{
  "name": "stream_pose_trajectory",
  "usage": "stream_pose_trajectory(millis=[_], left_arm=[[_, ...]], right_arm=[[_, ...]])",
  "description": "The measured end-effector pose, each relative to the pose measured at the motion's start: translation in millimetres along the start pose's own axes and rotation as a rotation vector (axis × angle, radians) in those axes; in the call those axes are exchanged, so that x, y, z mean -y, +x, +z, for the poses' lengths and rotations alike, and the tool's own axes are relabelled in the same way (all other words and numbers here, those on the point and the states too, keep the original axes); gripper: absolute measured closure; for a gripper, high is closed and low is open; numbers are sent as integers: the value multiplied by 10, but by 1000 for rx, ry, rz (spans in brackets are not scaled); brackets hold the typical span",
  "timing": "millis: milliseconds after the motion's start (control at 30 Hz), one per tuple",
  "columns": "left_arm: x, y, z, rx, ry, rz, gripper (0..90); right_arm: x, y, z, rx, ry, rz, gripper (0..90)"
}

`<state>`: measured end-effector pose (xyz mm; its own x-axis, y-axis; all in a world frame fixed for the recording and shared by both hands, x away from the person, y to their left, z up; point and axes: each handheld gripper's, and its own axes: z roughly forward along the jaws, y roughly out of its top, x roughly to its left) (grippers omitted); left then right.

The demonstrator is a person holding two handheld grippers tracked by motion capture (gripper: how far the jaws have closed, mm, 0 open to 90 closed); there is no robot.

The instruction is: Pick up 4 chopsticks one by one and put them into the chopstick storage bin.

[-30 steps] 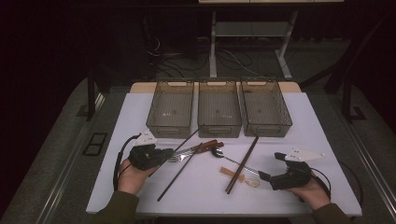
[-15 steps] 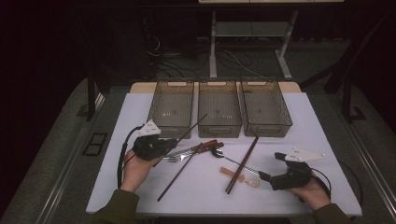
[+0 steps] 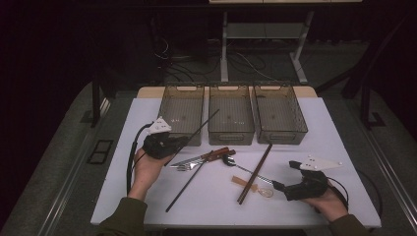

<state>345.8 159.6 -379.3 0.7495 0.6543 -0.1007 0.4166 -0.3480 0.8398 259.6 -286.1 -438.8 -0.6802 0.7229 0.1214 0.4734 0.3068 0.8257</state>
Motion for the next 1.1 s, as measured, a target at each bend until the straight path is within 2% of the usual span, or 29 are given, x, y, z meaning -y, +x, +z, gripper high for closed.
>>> stream_pose_trajectory(millis=[367,633,767,867,1100], left_arm=[[-76,94,38,-11,-12,-3,853],[-167,241,33,-26,-35,-25,853],[-213,312,51,-39,-40,-22,853],[-250,381,79,-48,-46,-39,853],[-344,521,135,-71,-28,-43,853]], right_arm=[[0,7,6,5,4,5,12],[1,0,22,2,7,5,12],[0,8,18,0,4,7,11],[-1,5,19,2,5,8,11],[-1,0,22,3,3,5,12]])
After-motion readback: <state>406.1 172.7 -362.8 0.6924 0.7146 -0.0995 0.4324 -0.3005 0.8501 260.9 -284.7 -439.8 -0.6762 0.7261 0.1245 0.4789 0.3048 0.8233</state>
